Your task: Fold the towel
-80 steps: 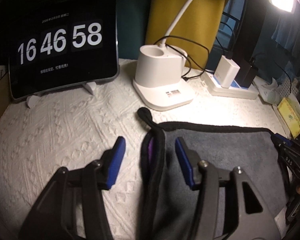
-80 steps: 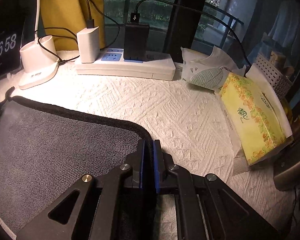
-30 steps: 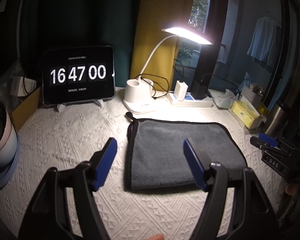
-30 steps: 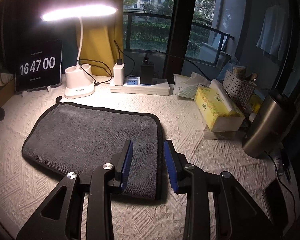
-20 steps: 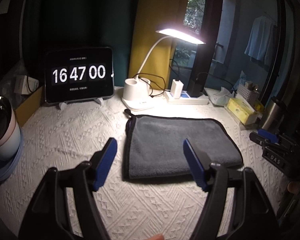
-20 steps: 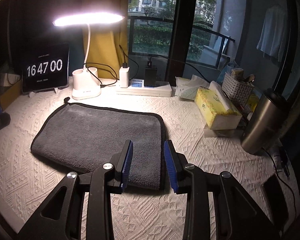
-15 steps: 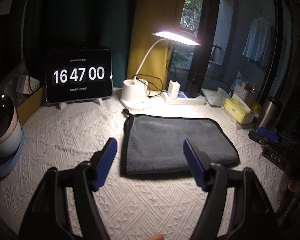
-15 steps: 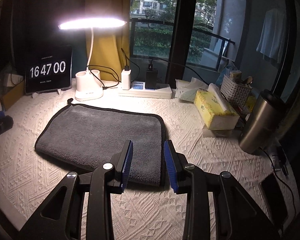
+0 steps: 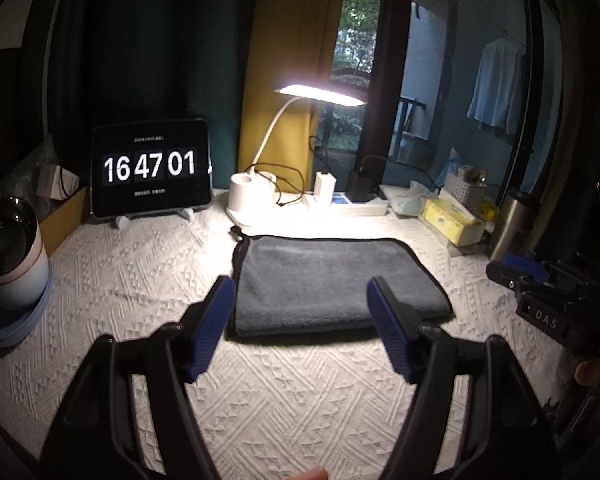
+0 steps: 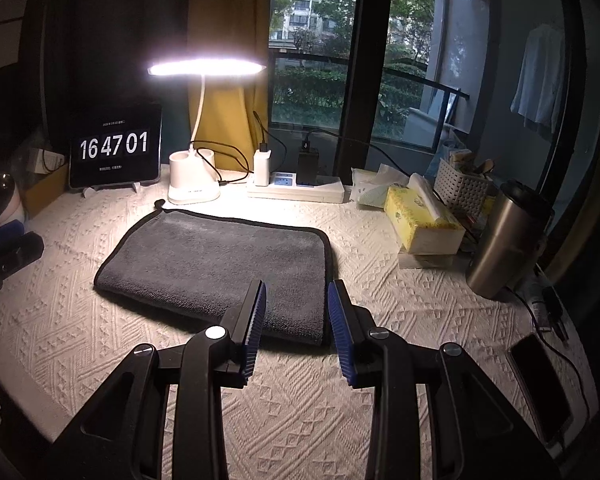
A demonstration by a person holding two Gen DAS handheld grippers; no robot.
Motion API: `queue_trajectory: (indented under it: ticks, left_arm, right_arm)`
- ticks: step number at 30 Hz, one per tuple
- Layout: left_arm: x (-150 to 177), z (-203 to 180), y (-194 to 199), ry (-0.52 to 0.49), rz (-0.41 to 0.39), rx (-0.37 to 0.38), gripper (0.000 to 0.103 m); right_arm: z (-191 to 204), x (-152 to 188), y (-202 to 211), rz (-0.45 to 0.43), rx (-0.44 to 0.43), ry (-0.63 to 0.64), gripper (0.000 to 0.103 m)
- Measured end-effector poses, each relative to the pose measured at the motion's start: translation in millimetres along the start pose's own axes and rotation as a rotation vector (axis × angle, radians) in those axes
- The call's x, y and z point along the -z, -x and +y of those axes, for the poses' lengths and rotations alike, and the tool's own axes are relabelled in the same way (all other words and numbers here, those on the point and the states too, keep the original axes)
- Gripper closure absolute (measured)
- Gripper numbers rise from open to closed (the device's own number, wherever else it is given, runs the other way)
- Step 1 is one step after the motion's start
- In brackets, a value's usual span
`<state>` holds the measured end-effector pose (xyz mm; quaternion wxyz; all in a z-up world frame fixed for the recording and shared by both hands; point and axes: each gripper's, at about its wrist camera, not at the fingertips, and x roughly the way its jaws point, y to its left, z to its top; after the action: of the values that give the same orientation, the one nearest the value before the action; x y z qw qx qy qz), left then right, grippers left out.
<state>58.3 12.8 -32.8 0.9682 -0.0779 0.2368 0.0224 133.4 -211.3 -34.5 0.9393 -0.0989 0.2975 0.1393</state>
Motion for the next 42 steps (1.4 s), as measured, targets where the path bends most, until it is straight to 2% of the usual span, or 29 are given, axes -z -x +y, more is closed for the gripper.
queue_trajectory:
  ticks: [13, 15, 17, 30, 31, 34, 42]
  left_arm:
    - [7.4, -7.7, 26.1, -0.003, -0.048, 0.017, 0.033]
    - [8.6, -9.3, 30.9, -0.008, -0.063, 0.025, 0.03]
    - [9.6, -10.2, 33.5, -0.009, -0.068, 0.027, 0.017]
    - [21.1, -11.3, 59.8, 0.01, -0.134, 0.049, 0.013]
    - [22.8, -11.3, 63.0, 0.01, -0.142, 0.049, 0.013]
    - [27.6, -12.7, 72.1, -0.002, -0.167, 0.038, 0.013]
    - [44.8, -15.8, 87.1, 0.008, -0.181, 0.03, 0.013]
  right_arm:
    - [3.8, 11.6, 31.4, -0.059, -0.004, -0.002, 0.069]
    - [6.3, 13.4, 37.1, -0.073, 0.013, 0.012, 0.069]
    - [7.0, 14.8, 41.3, -0.079, 0.016, 0.014, 0.069]
    - [8.6, 32.1, 72.9, -0.127, 0.006, 0.0, 0.067]
    - [9.5, 34.1, 75.1, -0.13, 0.001, 0.001, 0.066]
    - [11.4, 40.0, 81.0, -0.137, -0.012, 0.004, 0.054]
    - [19.4, 54.8, 94.1, -0.159, -0.037, 0.01, 0.054]
